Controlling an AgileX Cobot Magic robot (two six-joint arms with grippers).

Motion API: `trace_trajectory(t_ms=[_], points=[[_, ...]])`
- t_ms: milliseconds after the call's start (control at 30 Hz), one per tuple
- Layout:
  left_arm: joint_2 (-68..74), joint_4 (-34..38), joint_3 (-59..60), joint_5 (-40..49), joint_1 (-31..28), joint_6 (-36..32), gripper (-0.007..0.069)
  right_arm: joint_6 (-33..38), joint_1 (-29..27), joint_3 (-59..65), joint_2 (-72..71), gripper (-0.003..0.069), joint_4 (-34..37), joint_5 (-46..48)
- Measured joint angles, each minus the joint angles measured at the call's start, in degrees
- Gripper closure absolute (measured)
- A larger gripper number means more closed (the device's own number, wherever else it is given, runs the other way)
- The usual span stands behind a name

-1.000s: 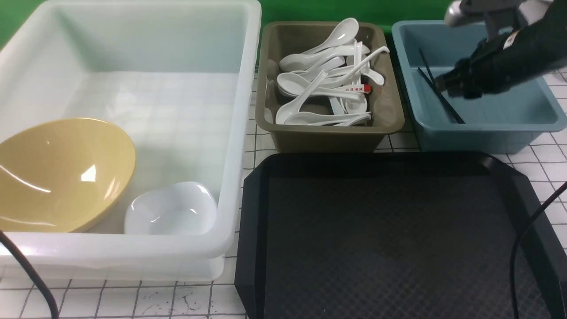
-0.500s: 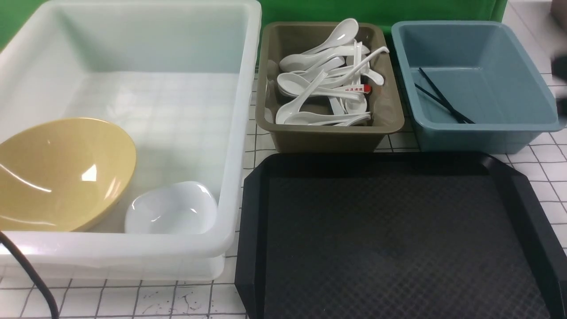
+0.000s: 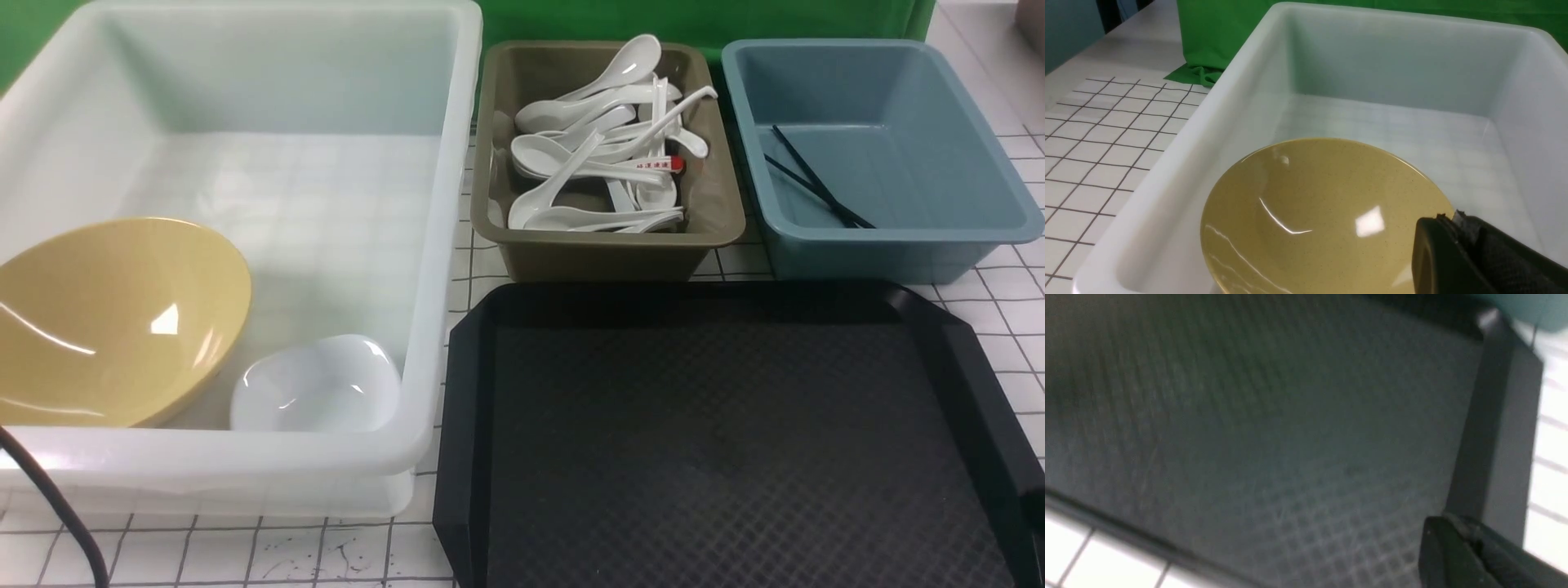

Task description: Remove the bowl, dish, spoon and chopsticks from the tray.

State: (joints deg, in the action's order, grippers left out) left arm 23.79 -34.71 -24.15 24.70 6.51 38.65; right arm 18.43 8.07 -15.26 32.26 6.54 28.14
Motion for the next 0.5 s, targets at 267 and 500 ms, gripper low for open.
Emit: trace_trajectory(t_ms=[267, 500], points=[[0.0, 0.0, 0.0, 0.3, 0.0, -0.1, 0.0636, -0.2, -8.0, 6.9, -24.8, 0.0622, 2.0, -0.7], [0.0, -0.1, 0.0, 0.8, 0.0, -0.1, 0.0636, -0.9, -11.2, 10.0, -31.8, 0.0622, 2.4, -3.0]])
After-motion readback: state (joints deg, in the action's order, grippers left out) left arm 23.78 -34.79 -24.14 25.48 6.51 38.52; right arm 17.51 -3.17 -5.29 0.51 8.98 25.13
